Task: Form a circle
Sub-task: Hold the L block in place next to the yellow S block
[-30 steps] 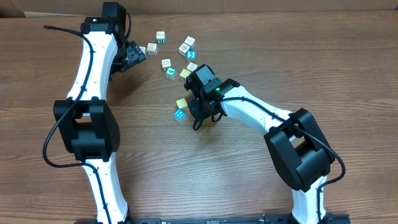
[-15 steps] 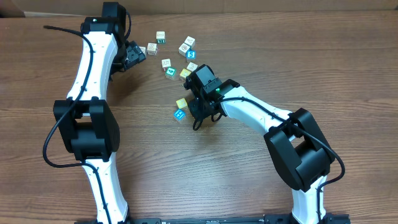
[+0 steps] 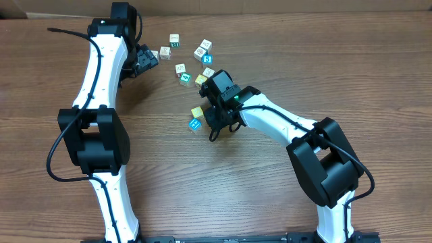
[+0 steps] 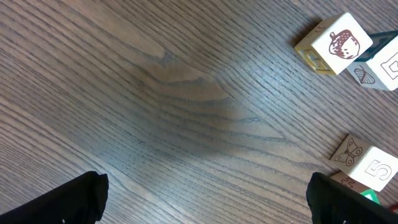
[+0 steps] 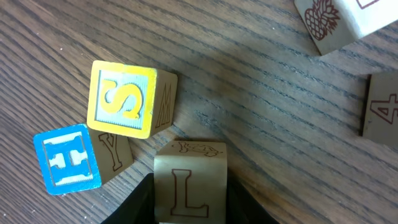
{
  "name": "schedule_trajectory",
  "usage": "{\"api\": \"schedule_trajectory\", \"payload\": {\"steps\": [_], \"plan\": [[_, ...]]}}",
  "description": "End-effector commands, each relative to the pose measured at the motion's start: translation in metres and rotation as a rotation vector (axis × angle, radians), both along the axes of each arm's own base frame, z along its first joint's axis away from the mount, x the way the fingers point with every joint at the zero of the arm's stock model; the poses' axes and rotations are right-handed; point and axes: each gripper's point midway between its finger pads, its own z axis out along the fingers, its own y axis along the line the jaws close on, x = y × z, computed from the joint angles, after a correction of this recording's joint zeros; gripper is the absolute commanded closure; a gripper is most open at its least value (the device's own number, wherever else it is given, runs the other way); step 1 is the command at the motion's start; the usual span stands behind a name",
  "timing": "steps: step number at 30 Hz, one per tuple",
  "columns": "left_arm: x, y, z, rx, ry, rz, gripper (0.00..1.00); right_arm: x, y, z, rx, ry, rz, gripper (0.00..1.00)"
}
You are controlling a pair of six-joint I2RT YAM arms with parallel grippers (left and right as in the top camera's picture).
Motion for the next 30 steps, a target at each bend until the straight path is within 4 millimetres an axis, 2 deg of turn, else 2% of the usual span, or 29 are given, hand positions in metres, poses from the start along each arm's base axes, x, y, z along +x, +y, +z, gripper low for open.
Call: {"api": "schedule_trajectory", "payload": {"steps": [1,30], "plan": [[0.0032,0.0018,0.0099,0.009,-0.025,0.001,0.0,-0.0084,0.0001,-0.0096,0.002,0.039,0.01,0.72],[0.0032,0.0014,0.0099,0.009,-0.025,0.0,0.01,-0.0063,0.0023,-0.0086,0.006,0.022,0.034,0.67]]}}
